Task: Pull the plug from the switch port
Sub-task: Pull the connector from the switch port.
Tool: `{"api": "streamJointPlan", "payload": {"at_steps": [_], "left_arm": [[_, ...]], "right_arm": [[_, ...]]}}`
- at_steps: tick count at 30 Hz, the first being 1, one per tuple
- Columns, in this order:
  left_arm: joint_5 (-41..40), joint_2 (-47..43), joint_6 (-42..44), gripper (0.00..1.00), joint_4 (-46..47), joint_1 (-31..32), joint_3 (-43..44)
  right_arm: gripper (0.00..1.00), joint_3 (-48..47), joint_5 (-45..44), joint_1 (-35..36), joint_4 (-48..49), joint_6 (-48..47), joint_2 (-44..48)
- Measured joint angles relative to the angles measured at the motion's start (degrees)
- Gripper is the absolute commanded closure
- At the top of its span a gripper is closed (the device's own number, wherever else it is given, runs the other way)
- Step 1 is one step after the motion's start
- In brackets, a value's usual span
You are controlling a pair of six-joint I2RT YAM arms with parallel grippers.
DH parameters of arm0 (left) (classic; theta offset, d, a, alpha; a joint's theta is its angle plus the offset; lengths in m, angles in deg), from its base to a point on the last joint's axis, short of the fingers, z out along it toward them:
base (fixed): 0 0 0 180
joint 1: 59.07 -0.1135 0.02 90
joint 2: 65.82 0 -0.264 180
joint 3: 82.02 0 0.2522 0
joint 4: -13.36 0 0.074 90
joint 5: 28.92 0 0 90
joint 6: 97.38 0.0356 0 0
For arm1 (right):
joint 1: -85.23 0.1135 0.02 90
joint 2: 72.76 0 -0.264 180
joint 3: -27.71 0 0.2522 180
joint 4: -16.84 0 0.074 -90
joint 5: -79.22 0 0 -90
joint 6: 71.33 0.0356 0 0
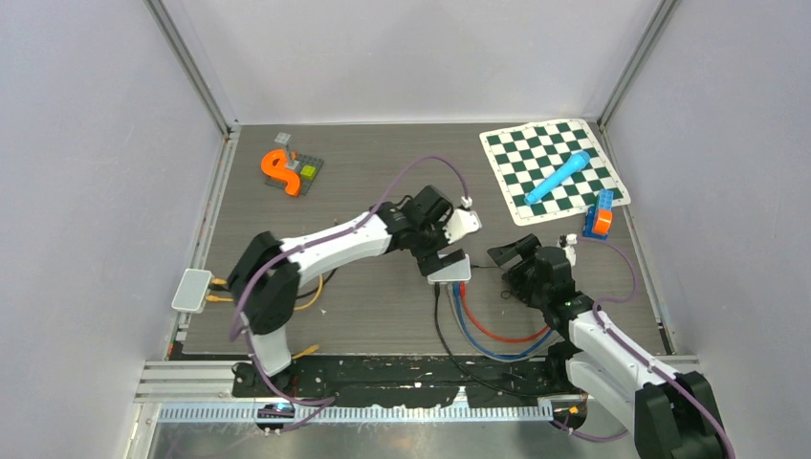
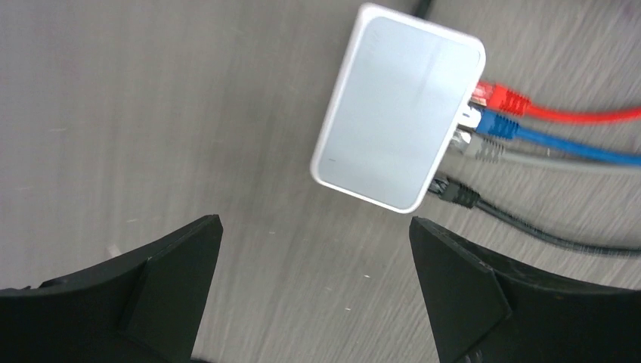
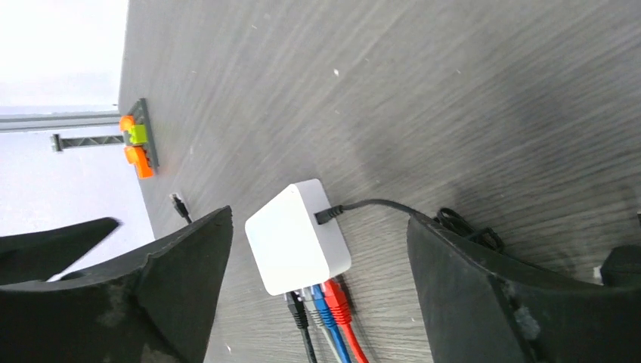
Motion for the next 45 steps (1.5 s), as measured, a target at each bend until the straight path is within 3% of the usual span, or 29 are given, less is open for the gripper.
{"api": "streamJointPlan", "payload": {"at_steps": [5,11,15,21,29,35,40,45], "left_arm": [[-3.23,-11.67,-5.49,0.00,11.39,-1.38,-5.09],[-2.64,-14.80,-14.95,0.00,19.80,-5.97,-6.14],[-2.91,-19.21,-20.39,0.00,27.17,-8.02,-13.99],[-3.04,-24.87,-23.74,0.00,34.27,-7.82,-18.27],[4.31,-23.45,-21.68,0.00,38.42,-7.80,-18.10],[11.76,-16.22,-16.65,0.01,33.20,-7.54,-13.70],[13.51,-16.59,-14.36,0.00,34.10,-6.84,-14.97],[12.00,-16.98,-19.06,0.00,30.88,-6.84,-12.17]], "right_arm": [[0.04,-0.09,-1.95,-0.35,-1.42,-2.32,7.04],[0.04,0.44,-3.15,-2.14,-5.25,-1.01,16.92],[0.05,1.33,-5.40,-2.27,-7.30,0.92,23.28],[0.05,-4.96,-8.50,-2.27,-15.39,-3.74,22.64],[0.02,-8.28,-9.55,-2.27,-17.31,-5.97,20.26],[0.00,-7.50,-7.82,-2.27,-17.53,-3.23,18.38],[0.00,-5.75,-6.08,-2.27,-17.64,-1.44,16.79],[0.00,-5.35,-5.53,-2.27,-17.59,-1.09,16.57]]}}
